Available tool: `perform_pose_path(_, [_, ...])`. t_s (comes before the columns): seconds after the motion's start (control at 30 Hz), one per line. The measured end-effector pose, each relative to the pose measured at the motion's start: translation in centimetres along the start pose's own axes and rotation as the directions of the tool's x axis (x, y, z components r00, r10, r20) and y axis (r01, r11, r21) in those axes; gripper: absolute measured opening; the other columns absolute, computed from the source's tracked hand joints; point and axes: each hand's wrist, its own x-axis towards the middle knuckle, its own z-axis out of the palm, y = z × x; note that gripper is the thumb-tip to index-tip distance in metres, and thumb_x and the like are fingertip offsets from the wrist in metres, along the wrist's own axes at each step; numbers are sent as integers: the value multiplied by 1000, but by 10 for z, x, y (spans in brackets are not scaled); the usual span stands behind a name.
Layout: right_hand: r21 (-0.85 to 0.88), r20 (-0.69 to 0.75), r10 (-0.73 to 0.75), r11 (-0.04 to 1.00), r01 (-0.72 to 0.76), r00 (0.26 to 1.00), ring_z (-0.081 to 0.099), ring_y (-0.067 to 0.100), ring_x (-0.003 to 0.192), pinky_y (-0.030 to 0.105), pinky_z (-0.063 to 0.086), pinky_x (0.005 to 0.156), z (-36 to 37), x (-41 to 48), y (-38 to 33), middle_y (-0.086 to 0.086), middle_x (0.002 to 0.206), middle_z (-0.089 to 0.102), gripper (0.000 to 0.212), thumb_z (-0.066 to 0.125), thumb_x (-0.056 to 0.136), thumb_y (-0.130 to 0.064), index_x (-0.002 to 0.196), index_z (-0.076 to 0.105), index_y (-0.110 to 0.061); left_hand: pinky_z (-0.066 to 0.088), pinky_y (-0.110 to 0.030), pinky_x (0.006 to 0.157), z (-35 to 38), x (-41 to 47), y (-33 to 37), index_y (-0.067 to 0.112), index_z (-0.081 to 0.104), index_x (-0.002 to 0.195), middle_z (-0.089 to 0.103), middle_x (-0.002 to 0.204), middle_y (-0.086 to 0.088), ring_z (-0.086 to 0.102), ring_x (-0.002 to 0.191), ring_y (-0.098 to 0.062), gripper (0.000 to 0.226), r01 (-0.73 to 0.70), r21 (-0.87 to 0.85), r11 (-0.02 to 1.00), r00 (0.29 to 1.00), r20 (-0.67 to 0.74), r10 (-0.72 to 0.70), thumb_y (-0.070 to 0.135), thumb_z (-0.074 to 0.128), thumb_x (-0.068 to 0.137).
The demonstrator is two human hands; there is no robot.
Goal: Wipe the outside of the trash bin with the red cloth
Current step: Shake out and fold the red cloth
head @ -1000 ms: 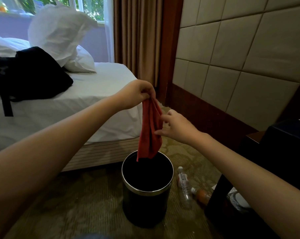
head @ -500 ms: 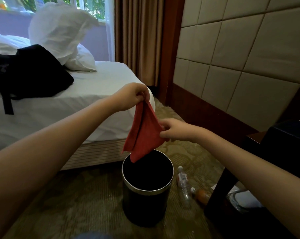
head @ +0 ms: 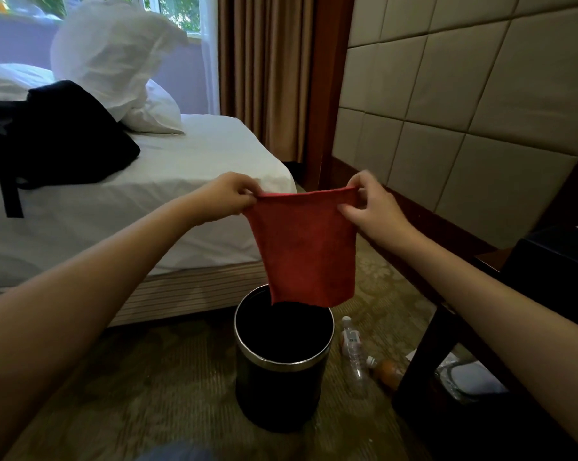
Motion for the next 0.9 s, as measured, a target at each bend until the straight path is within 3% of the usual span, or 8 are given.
perform_pose_path(0.03, [71,-2,6,997,-5,1000,60,21,72,27,51,57,-2,1,-3,15,87,61,22,61,87,-10,103,46,-12,53,-22,69,-1,-3,1,10,66,91,63,77,-3,60,69,-12,20,75,-242,967,997,21,-72,0,48,88])
perform_pose_path(0.13, [235,-51,21,972,-9,998,61,22,69,26,52,54,-7,6,-12,17,84,60,35,62,87,-12,114,42,-20,54,-27,58,6,-5,2,12,58,84,54,68,-2,58,59,-15,13,170,-763,624,973,29,-229,11,48,92])
perform_pose_path(0.27, [302,-184,57,953,1,981,58,22,70,34,50,66,-2,22,-20,11,77,56,47,65,86,-15,125,39,-21,46,-29,67,41,-12,-5,15,58,83,56,75,-4,54,68,-20,61,509,-811,287,860,464,-215,68,28,87])
perform_pose_path(0.37, [217,-179,134,972,-94,975,59,23,76,36,48,70,2,29,-11,8,78,57,50,65,84,-16,127,41,-20,54,-28,63,67,-25,-8,12,59,88,63,77,-7,61,66,-21,63,659,-641,394,719,691,-79,69,34,80])
perform_pose_path(0.53, [-65,-137,456,882,-468,879,58,34,102,42,53,78,0,23,29,18,117,54,47,54,90,-15,132,34,-9,45,-26,63,62,-19,0,13,62,95,58,82,-1,52,68,-11,9,505,-646,572,854,468,-226,12,57,87])
perform_pose_path(0.63, [146,-48,674,734,-663,737,55,28,95,35,50,47,9,15,40,17,124,46,46,46,93,-8,136,28,-4,44,-28,63,54,-13,8,12,59,98,57,85,-5,52,68,-14,13,439,-621,649,898,315,-306,5,56,88])
perform_pose_path(0.8, [417,402,738,380,-826,542,52,13,57,23,51,43,13,6,36,8,79,53,53,59,89,-40,125,43,-4,39,-25,61,42,-6,19,17,53,116,53,85,-1,46,63,-12,28,360,-623,694,929,167,-331,8,57,89])
perform_pose_path(0.9, [320,645,581,385,-866,497,58,11,55,21,50,49,5,-1,35,10,87,59,59,69,75,-45,118,52,-8,34,-24,58,36,0,26,16,53,117,51,80,-2,42,57,-11,28,327,-623,711,938,124,-323,8,55,90])
